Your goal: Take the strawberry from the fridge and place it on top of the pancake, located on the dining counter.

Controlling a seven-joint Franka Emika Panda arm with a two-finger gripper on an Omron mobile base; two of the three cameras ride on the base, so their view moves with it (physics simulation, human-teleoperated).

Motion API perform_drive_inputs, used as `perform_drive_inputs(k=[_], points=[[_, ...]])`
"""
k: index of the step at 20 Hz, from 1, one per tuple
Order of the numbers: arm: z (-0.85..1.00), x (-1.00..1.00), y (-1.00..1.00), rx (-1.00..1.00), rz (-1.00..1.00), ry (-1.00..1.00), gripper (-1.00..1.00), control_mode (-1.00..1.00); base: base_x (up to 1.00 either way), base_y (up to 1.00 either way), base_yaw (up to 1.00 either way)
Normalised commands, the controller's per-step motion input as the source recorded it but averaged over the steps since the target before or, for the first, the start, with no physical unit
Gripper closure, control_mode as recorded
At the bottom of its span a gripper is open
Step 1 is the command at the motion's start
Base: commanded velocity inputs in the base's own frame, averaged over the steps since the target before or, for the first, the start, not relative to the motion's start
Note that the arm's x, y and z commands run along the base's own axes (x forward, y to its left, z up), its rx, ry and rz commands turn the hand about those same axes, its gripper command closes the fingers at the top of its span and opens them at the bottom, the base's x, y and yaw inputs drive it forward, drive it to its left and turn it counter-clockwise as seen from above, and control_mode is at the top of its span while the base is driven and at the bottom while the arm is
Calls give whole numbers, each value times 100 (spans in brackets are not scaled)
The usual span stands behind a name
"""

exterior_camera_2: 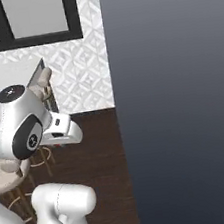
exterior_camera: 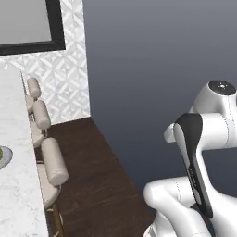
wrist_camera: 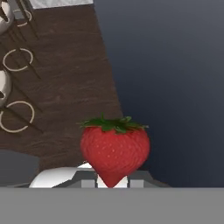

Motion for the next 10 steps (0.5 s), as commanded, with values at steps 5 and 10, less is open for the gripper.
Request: perform_drive_inputs(k=[5, 10], points=[[0, 0, 0, 0, 0, 0, 100, 100, 41, -14, 90], [0, 0, 0, 0, 0, 0, 100, 100, 53, -38, 83]])
